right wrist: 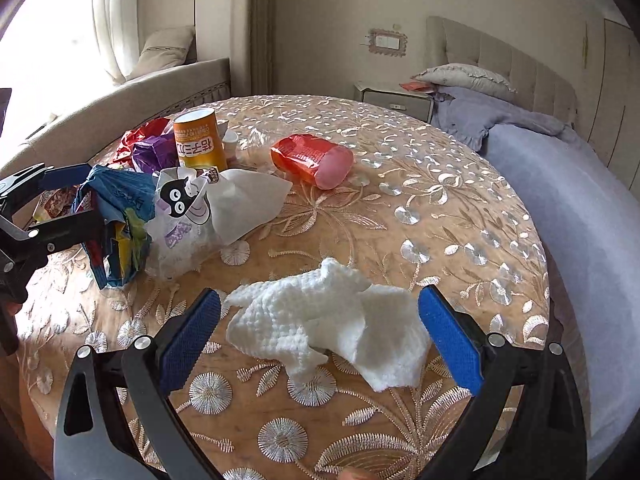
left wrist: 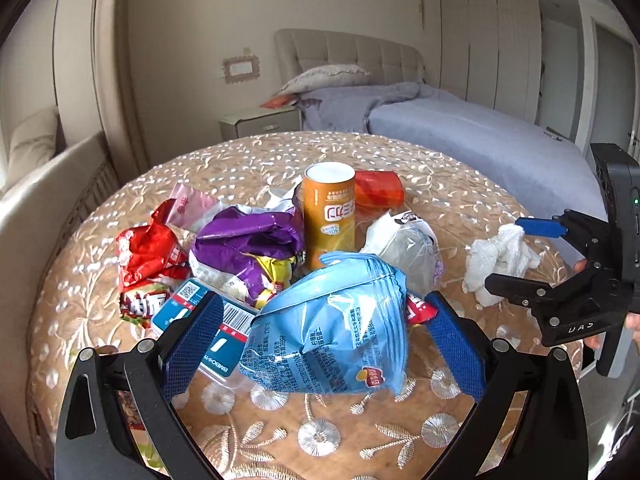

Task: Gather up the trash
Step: 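Grasp the blue chip bag with the left tool while the right tool grasps the white tissue, then carry both items over the white bin and open both tools to release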

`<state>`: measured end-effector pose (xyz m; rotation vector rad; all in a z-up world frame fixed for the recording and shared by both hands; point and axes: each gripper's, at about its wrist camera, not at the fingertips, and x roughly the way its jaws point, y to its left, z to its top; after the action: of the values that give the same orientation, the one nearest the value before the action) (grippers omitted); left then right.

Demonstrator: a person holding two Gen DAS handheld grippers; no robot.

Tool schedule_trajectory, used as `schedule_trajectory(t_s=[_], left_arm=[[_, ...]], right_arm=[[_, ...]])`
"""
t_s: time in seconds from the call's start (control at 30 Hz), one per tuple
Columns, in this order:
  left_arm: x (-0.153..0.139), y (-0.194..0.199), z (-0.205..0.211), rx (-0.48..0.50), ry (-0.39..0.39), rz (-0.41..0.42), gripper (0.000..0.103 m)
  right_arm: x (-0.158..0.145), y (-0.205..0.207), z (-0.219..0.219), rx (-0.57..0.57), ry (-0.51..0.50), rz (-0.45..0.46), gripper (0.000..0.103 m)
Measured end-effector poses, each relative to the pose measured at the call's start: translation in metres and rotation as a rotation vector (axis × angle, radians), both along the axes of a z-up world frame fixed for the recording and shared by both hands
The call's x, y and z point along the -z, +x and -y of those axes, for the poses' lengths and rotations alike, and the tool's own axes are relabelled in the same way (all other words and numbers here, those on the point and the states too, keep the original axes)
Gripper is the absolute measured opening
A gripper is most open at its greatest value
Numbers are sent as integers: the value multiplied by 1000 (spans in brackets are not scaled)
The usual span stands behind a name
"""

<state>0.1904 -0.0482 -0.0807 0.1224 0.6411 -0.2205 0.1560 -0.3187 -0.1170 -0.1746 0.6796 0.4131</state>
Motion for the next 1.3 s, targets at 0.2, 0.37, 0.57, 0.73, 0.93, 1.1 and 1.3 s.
schedule_trajectory(t_s=[0.2,0.37,0.57,0.73,0.93,1.1,1.3], left_arm=[[12,20,7,47,-31,-110,86],[11,13,11,28,-31,-95,83],[-11,-21,25,59,3,-24,83],[-40,-53,61,175,14,54,83],[-47,-73,145,395,45,92,83],[-26,-78,226,607,60,49,83],[20,-92,324,850,129,5,83]], right_arm=[[4,3,0,-8,-4,-48,76],[8,-7,-1,-41,-14,-59,32],[-8,-31,21,-33,30,-28,30],[-24,-63,48,-11,26,27,30],[-31,-107,104,87,-18,69,30],[-16,-143,175,256,-43,49,30],[26,-178,257,434,-51,-48,31]])
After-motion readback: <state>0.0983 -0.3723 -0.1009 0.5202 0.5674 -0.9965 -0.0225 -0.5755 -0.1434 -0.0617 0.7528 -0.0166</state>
